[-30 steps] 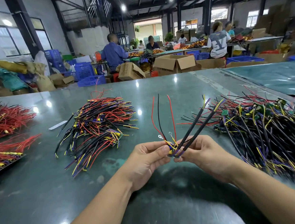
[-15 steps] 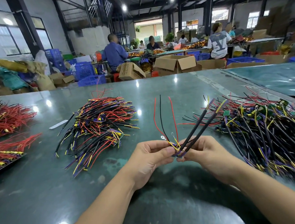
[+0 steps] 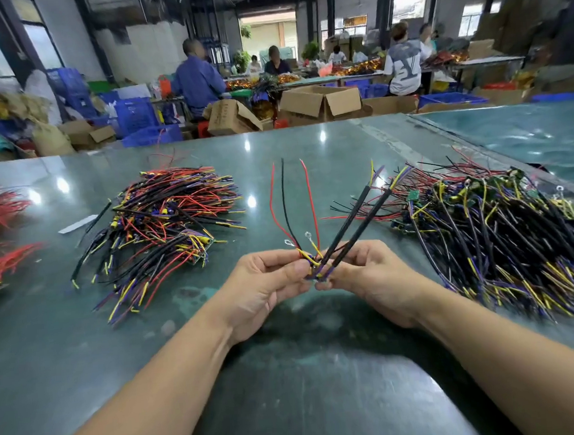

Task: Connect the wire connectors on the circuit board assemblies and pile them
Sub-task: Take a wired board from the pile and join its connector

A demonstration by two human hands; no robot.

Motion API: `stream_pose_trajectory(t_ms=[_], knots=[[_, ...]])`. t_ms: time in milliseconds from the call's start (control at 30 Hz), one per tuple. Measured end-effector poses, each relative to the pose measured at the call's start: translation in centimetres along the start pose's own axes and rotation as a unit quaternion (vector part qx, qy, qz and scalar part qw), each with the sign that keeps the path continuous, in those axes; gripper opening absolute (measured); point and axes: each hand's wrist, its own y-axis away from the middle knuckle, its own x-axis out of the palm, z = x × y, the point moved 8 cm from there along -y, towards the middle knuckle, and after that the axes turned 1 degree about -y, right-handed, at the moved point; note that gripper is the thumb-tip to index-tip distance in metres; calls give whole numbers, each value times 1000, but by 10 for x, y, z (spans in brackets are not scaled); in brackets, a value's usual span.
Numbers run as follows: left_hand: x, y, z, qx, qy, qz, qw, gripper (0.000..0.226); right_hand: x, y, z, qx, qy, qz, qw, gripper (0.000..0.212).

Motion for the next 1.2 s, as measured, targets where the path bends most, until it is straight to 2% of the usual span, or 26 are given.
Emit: stream_pose_trajectory(t_ms=[200,300,400,533,700,733,833,933,1033,1100,1200], knots=[[-2,-3,1,-3,17,-15,1000,25,1,0,0,8,-26,7,1000,26],[-2,-4,0,-2,21,-24,999,24,0,0,1,7,-22,3,1000,15],[-3,-3,0,3,20,-30,999,21,2,-1,2,7,-27,11,1000,19],[-2,-1,-1,-1,23,-29,999,14,5,1,4,11,-53,8,998,11],[0,-1,-5,8,20,-23,1000,14,2,-3,3,17,-78,-18,997,5],[-1,-1,-6,11,22,-32,999,14,0,-4,2,17,-83,-25,996,9],[-6,-1,-7,19,48,-73,996,18,-5,-4,0,10,-84,-41,996,35],[-15,1,-13,42,55,-116,991,21,-9,-5,1,8,-94,-51,994,35],[-40,3,-24,105,61,-221,968,12,-8,-6,2,5,-84,-46,995,39],[-63,9,-32,149,53,-309,938,10,-6,-6,2,4,-82,-33,996,32],[-94,21,-42,191,37,-407,892,10,-5,-6,-1,23,-78,-28,996,5]])
